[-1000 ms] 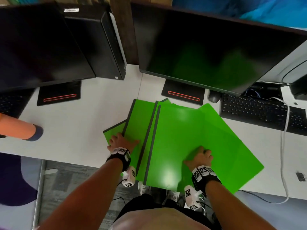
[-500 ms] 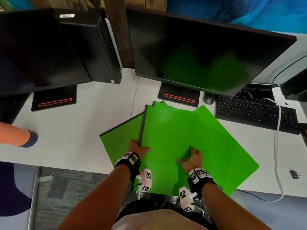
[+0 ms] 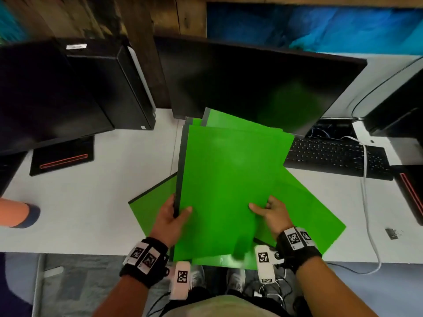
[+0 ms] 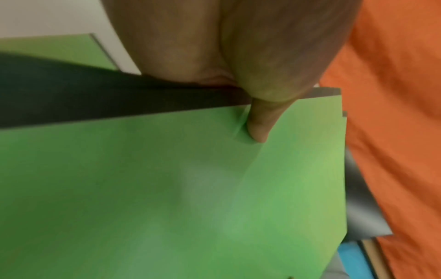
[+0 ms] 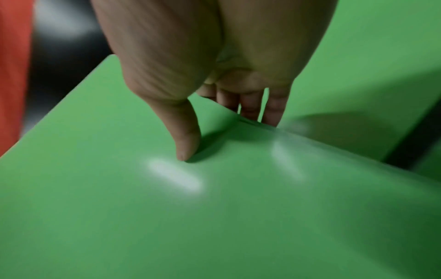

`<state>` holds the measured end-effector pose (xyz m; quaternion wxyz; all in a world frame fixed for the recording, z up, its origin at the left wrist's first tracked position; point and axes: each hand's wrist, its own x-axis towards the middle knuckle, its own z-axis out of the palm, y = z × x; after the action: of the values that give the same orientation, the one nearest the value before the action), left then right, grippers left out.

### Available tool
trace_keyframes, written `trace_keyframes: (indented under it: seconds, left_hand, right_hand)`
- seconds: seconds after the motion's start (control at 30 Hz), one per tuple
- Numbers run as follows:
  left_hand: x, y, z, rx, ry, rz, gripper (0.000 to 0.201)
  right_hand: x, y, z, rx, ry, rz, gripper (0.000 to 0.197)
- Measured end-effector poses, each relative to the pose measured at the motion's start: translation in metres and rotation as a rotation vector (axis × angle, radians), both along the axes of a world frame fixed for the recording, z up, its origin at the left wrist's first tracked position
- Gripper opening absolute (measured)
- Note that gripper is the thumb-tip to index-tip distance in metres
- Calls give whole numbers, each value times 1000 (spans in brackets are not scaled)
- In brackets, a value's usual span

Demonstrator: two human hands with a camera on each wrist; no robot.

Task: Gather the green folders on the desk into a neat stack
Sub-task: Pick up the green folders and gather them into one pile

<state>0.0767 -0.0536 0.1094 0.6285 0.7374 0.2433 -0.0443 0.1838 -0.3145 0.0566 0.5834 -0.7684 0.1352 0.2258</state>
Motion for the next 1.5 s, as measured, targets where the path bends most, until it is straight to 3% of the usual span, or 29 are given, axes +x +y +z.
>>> trace_keyframes:
  seconds: [0.1, 0.17, 0.27, 0.3, 0.4, 0.5, 0.6, 0.7, 0.83, 0.93, 1.07, 1.23, 1.37, 1.5]
  left_hand:
    - [13, -5, 32, 50, -152, -21, 40]
    - [20, -11, 42, 72, -236, 0, 44]
    - [26, -18, 37, 68, -240, 15, 48]
    - [27, -23, 33, 78, -214, 4, 46]
    - [26, -34, 10, 120, -72, -28, 61]
    - [27, -37, -7, 125, 15, -11, 75]
    - [33, -34, -13, 134, 24, -66, 64]
    - [39, -27, -26, 267, 72, -221, 53]
    - [45, -11, -60, 497, 276, -241, 80]
    - [48, -9, -79, 709, 431, -315, 100]
    - [65, 5, -96, 815, 578, -399, 122]
    - [97, 18, -105, 777, 619, -306, 125]
    - [124, 23, -112, 845, 593, -238, 121]
    - [143, 25, -114, 930, 627, -214, 120]
  right_hand:
    - [5, -4, 43, 222, -175, -72, 21]
    - [8, -5, 71, 331, -288, -72, 26]
    - [12, -10, 81, 359, -332, -71, 53]
    - [10, -10, 77, 318, -304, -89, 56]
    - [2, -8, 56, 242, -225, -108, 25]
    - [-5, -8, 45, 191, -186, -98, 15]
    - [0, -14, 47, 165, -182, -97, 15]
    - [10, -32, 44, 113, -166, -111, 21]
    - [17, -68, 24, 8, -19, -175, 25]
    - [13, -84, 5, -119, 117, -201, 17]
    - [0, -80, -10, -221, 216, -166, 24]
    - [-8, -63, -29, -255, 262, -126, 27]
    - [-7, -47, -30, -259, 283, -111, 34]
    - [-8, -45, -45, -262, 333, -124, 27]
